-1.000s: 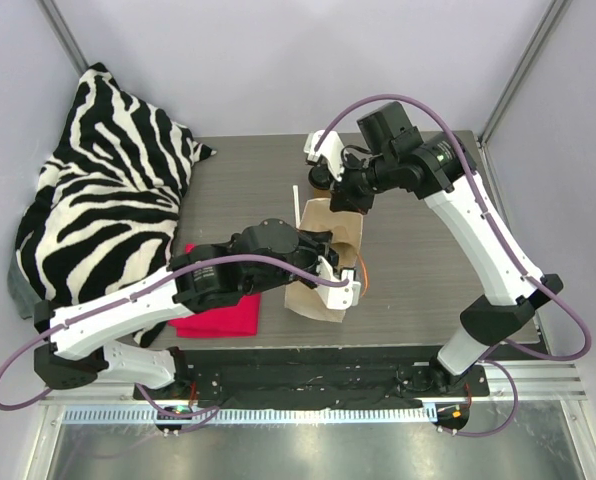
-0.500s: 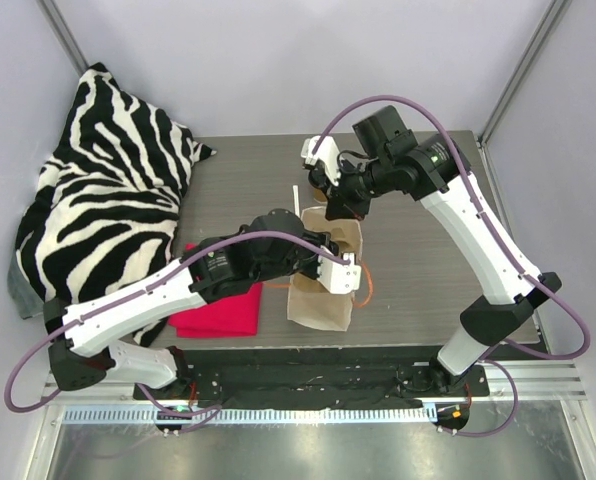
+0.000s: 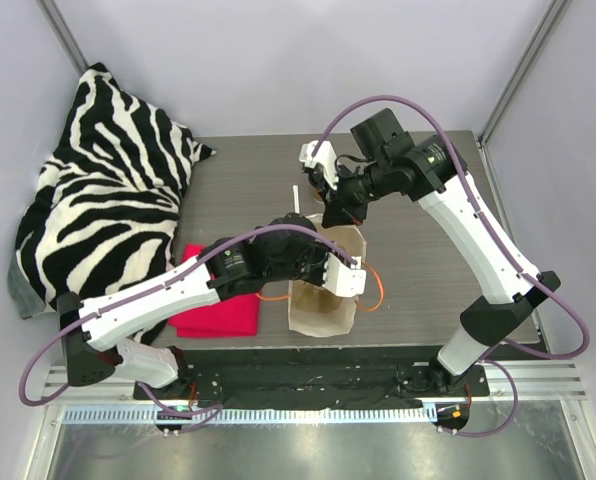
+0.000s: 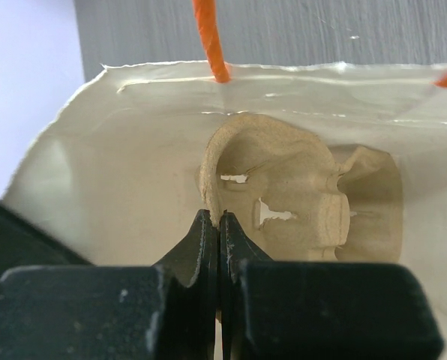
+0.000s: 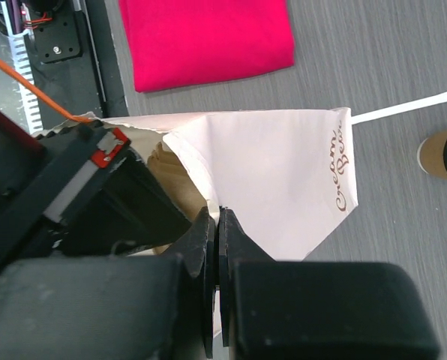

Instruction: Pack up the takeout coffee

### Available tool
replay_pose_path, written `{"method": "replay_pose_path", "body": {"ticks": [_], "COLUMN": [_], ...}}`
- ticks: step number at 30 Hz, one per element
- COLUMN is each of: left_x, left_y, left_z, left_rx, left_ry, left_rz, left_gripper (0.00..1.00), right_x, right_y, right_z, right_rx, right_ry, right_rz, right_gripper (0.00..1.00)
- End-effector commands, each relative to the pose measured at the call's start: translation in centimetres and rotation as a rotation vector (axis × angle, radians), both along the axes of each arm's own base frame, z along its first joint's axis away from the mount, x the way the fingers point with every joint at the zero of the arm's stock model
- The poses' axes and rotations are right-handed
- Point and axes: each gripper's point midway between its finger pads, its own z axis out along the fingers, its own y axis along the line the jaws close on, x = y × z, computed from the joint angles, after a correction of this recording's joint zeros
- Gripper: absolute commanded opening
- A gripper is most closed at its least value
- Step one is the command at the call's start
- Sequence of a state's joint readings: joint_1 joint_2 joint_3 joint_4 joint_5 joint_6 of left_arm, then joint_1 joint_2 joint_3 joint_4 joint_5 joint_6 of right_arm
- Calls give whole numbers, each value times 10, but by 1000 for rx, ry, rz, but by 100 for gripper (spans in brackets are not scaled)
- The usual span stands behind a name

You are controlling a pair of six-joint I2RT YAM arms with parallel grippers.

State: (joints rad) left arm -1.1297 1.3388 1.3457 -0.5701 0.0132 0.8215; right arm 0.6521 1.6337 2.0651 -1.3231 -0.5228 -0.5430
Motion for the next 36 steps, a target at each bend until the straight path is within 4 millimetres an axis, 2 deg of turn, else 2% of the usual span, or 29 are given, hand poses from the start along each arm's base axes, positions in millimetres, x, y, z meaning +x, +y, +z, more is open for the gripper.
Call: {"method": "replay_pose_path", "body": {"ticks": [1, 5, 8, 18, 21, 25, 28, 32, 35, 36], "left_x": [-9, -18, -18, -3, -6, -20, -23, -22, -15, -14], "left_y": [-4, -5, -2, 5, 7, 6, 9, 14, 15, 16], "left_z": [24, 61, 69, 54, 65, 86, 94, 92, 84, 76], "left_rx": [-78, -162, -162, -129, -149, -191, -192, -184, -173, -157], "left_ry": [51, 99, 110, 6, 6, 50, 60, 56, 35, 32], "left_rz": [-12, -17, 4, 31, 23, -24, -22, -10, 23, 26], "left_gripper": [0, 0, 0, 0, 0, 0, 0, 0, 0, 0], "right_x": [-23, -35, -38, -30, -29, -26, -28, -31, -31, -28], "right_y": [-1, -1, -3, 8, 9, 7, 7, 5, 5, 5], "right_z": [9, 16, 18, 19, 27, 25, 29, 23, 15, 13], "right_rx": [32, 57, 63, 98, 114, 101, 109, 100, 92, 88], "right_ry": [64, 112, 132, 183, 169, 165, 172, 201, 229, 227], "right_rz": [24, 29, 10, -53, -60, -79, -90, -105, -130, -146], "right_gripper": [1, 1, 1, 1, 1, 1, 1, 1, 1, 1]}}
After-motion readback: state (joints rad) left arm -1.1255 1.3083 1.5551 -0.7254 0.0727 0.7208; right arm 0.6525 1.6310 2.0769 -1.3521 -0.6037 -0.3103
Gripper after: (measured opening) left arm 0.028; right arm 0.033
